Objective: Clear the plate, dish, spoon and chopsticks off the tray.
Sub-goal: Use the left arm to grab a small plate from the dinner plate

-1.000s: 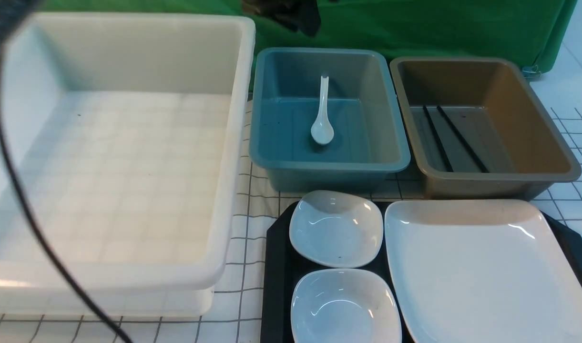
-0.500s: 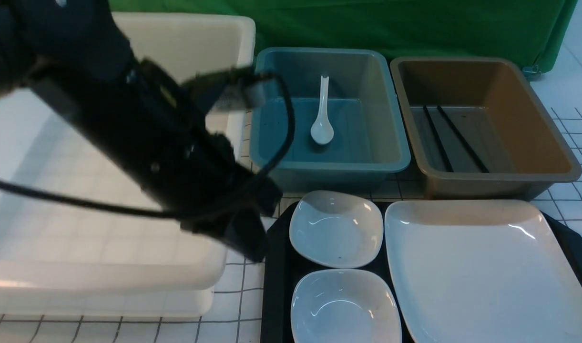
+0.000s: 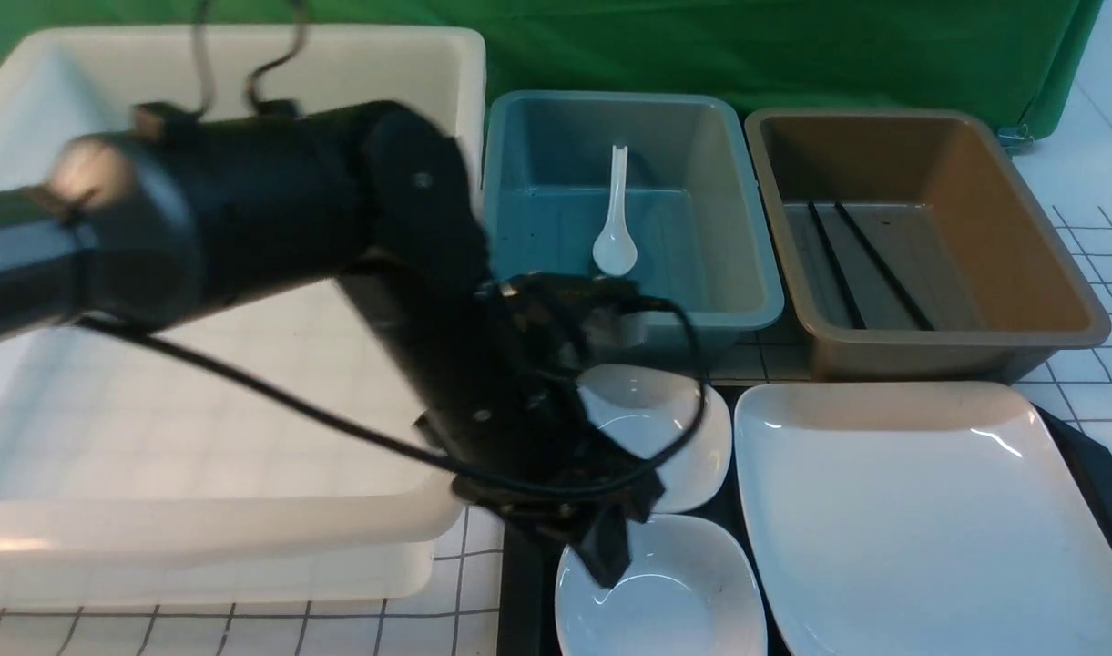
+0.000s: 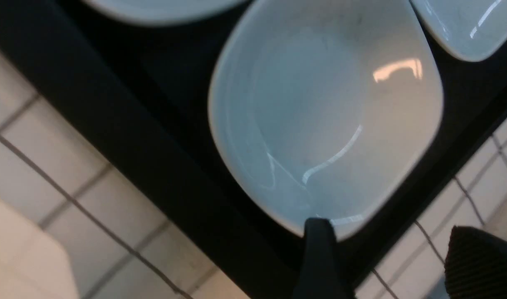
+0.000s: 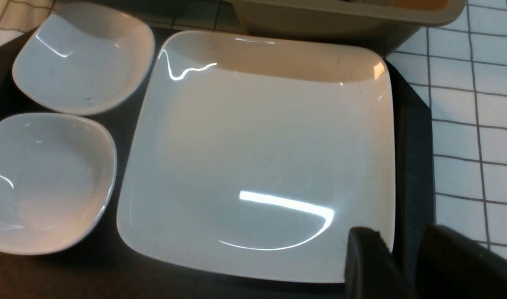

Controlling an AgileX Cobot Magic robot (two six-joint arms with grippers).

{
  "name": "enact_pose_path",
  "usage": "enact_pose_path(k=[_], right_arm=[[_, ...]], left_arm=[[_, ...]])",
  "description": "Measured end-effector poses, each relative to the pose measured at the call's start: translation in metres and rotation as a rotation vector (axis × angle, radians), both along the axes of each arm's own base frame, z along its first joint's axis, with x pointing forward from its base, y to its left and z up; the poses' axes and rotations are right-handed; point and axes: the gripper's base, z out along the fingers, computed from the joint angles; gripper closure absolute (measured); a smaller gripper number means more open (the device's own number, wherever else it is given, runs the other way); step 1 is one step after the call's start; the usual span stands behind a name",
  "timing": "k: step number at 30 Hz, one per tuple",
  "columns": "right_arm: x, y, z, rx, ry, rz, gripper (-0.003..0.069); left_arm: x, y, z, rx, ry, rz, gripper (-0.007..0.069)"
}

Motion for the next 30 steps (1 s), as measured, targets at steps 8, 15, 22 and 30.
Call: enact_pose_path(k=[8,15,22,30], right_arm=[[0.0,0.0,0.0,0.0,0.0,0.0,0.0461],[0.0,0.0,0.0,0.0,0.0,0.0,0.046],[0.0,0.0,0.0,0.0,0.0,0.0,0.045],[0.0,0.0,0.0,0.0,-0.003,0.001,0.0446]], left_arm=[[0.024,-0.02,-0.032,0.08,-0.012,-0.109,0.0195],[0.03,-0.016,-0.045,0.157,-0.051,-0.159,0.0252],[0.036,-0.018,-0.047,0.15,-0.102,-0.179,0.0263],[0.036,-0.027,-0.067,0.168,-0.092,-0.245,0.0263]])
